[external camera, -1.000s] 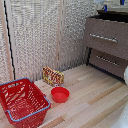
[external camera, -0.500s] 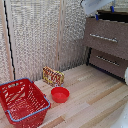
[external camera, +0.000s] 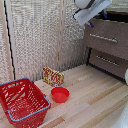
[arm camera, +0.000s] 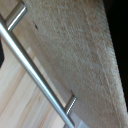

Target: Compassionately, move the pinch receptors towards pink recepticle. Embrace the recepticle delicately and rise accordingly. Progress forward guided by applied tension and move towards the highest section of the storage unit. Place the recepticle delicately and shut the storage unit.

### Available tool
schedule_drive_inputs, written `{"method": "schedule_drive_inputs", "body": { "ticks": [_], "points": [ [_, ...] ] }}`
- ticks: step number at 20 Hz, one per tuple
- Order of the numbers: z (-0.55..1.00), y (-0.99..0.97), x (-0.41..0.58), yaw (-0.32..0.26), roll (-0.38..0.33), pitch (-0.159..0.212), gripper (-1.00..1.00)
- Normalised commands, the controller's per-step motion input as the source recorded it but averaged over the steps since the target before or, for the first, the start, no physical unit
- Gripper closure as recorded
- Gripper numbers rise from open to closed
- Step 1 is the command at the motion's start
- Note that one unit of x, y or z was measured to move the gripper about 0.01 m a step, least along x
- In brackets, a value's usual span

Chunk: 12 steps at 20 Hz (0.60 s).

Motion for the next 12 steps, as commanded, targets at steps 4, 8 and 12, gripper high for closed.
{"method": "schedule_drive_inputs", "body": {
  "ticks": [4,8,12],
  "points": [
    [-0.07,0.01,-0.059,0.144,-0.375,0.149,-1.00],
    [-0.04,0.12,-0.069,0.108,-0.374,0.181,-1.00],
    [-0.02,0.39,-0.016,0.059,-0.320,0.195,-1.00]
  ]
}}
